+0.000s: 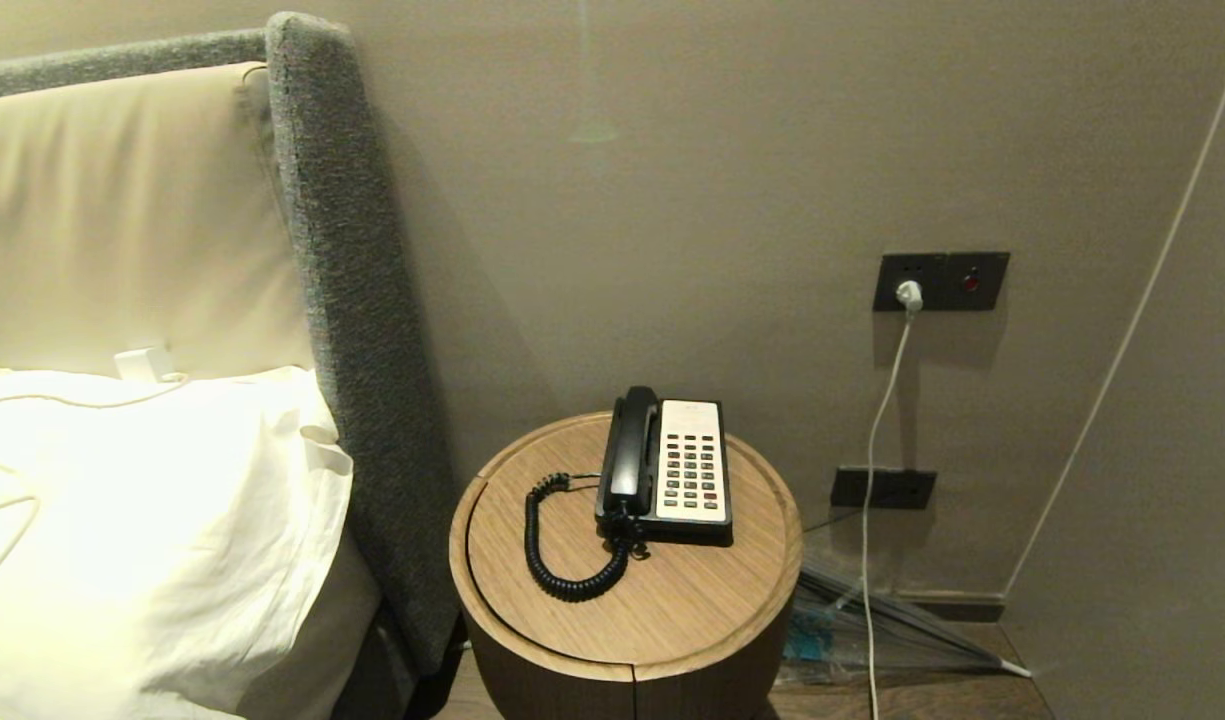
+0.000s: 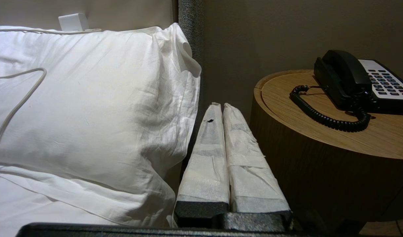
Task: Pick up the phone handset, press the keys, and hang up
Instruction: Pick up the desk phone handset
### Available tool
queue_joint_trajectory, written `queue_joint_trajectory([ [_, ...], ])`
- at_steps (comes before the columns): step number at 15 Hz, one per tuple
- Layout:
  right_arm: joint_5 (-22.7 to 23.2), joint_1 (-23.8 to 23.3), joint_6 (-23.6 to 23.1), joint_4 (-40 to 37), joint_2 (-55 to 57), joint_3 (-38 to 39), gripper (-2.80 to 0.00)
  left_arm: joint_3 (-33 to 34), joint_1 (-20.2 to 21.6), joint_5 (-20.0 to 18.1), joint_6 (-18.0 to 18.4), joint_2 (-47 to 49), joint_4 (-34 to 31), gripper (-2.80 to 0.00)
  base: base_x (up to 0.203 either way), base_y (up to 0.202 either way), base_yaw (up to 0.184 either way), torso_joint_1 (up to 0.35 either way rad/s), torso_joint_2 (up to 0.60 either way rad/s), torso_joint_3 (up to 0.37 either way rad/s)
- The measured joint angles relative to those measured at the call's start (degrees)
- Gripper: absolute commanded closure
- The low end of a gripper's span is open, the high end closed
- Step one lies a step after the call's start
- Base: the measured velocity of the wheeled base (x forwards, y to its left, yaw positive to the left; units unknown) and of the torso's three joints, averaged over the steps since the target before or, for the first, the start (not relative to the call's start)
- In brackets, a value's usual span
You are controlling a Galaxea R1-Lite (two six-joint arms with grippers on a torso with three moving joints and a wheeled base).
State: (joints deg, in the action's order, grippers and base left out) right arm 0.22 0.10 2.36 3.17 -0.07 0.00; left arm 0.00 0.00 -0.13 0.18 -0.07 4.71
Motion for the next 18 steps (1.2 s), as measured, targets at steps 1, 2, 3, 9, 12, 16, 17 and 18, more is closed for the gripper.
queue_joint_trajectory([
  [1, 0.0, 0.0, 0.0, 0.0, 0.0, 0.0, 0.00, 0.0, 0.0, 0.0, 0.0, 0.0, 0.0, 0.00, 0.000, 0.000, 0.000, 0.000, 0.00, 0.000],
  [2, 0.0, 0.0, 0.0, 0.0, 0.0, 0.0, 0.00, 0.0, 0.0, 0.0, 0.0, 0.0, 0.0, 0.00, 0.000, 0.000, 0.000, 0.000, 0.00, 0.000],
  [3, 0.0, 0.0, 0.0, 0.0, 0.0, 0.0, 0.00, 0.0, 0.0, 0.0, 0.0, 0.0, 0.0, 0.00, 0.000, 0.000, 0.000, 0.000, 0.00, 0.000],
  [9, 0.0, 0.0, 0.0, 0.0, 0.0, 0.0, 0.00, 0.0, 0.0, 0.0, 0.0, 0.0, 0.0, 0.00, 0.000, 0.000, 0.000, 0.000, 0.00, 0.000],
  [12, 0.0, 0.0, 0.0, 0.0, 0.0, 0.0, 0.00, 0.0, 0.0, 0.0, -0.1, 0.0, 0.0, 0.00, 0.000, 0.000, 0.000, 0.000, 0.00, 0.000],
  [16, 0.0, 0.0, 0.0, 0.0, 0.0, 0.0, 0.00, 0.0, 0.0, 0.0, -0.2, 0.0, 0.0, 0.00, 0.000, 0.000, 0.000, 0.000, 0.00, 0.000],
  [17, 0.0, 0.0, 0.0, 0.0, 0.0, 0.0, 0.00, 0.0, 0.0, 0.0, -0.2, 0.0, 0.0, 0.00, 0.000, 0.000, 0.000, 0.002, 0.00, -0.057],
  [18, 0.0, 0.0, 0.0, 0.0, 0.0, 0.0, 0.00, 0.0, 0.0, 0.0, -0.1, 0.0, 0.0, 0.00, 0.000, 0.000, 0.000, 0.002, 0.00, -0.114],
])
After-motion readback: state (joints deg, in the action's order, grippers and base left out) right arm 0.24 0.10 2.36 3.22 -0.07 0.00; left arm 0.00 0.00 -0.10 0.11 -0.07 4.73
